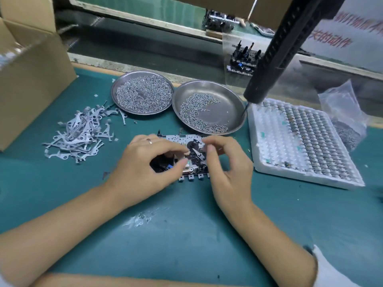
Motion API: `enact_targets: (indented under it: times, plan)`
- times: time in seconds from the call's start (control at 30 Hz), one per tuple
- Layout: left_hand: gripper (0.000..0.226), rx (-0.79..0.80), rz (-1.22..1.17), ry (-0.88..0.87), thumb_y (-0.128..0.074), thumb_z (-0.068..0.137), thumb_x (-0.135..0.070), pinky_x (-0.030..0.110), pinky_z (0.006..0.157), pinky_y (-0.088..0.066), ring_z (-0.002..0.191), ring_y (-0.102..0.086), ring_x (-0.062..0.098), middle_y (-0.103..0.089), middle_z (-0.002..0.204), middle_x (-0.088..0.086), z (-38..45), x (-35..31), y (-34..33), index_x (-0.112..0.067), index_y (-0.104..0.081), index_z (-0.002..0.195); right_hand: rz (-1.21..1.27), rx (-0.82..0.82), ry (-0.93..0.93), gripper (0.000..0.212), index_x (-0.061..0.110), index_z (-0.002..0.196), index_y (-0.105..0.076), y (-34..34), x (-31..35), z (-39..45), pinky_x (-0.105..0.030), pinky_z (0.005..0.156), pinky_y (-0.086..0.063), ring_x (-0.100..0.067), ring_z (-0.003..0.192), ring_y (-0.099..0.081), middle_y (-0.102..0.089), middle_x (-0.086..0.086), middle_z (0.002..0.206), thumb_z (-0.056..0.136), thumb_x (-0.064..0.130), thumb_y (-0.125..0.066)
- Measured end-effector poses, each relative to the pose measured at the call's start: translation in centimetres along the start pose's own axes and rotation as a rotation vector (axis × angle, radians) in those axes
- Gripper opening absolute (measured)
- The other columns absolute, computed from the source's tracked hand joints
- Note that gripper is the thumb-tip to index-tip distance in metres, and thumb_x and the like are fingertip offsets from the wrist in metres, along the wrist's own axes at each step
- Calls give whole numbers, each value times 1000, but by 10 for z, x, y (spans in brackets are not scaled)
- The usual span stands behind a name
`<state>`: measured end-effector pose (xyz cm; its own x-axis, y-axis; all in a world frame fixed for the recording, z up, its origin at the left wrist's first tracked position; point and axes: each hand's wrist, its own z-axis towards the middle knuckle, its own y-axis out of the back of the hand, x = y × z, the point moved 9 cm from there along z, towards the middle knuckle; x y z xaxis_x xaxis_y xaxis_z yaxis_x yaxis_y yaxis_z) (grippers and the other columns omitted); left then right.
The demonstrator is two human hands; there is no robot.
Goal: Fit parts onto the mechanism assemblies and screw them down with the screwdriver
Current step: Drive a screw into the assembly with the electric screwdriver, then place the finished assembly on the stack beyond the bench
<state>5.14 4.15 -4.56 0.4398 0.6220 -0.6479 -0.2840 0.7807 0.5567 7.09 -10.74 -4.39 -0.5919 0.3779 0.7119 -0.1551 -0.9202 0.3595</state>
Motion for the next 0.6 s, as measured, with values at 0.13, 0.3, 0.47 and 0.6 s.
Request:
enact_targets:
  times: [0.13, 0.3, 0.47, 0.6]
  plan:
    - [20, -232, -41, 107, -53, 91, -26, 33, 85, -44, 81, -57, -3, -63, 84, -19, 4, 17, 25, -17, -71, 95, -407, 309, 282, 40, 10, 115, -66, -44, 31, -15, -39, 82, -46, -29, 95, -58, -64, -10, 107, 86, 38, -61]
    - [18, -347, -64, 154, -45, 96, -27, 23, 77, -43, 82, -56, -13, -63, 85, -19, 3, 30, 36, -31, -62, 100, -638, 523, 309, 37, 18, 117, -64, -64, 35, -31, -41, 81, -44, -35, 105, -54, -55, -17, 124, 84, 35, -61]
    - [26, -364, -23, 92, -42, 94, -35, 40, 83, -47, 82, -59, -2, -61, 83, -18, 2, 22, 37, -25, -66, 100, -641, 584, 284, 41, 17, 110, -64, -42, 43, -53, -41, 80, -43, -31, 102, -53, -55, -12, 121, 72, 32, -60]
    - [33, -370, 5, 73, -42, 92, -37, 47, 76, -46, 75, -56, 5, -62, 80, -14, -1, 21, 36, -19, -69, 99, -634, 532, 163, 51, 21, 111, -62, 4, 37, -77, -37, 85, -42, -26, 107, -54, -55, -7, 122, 62, 34, -60]
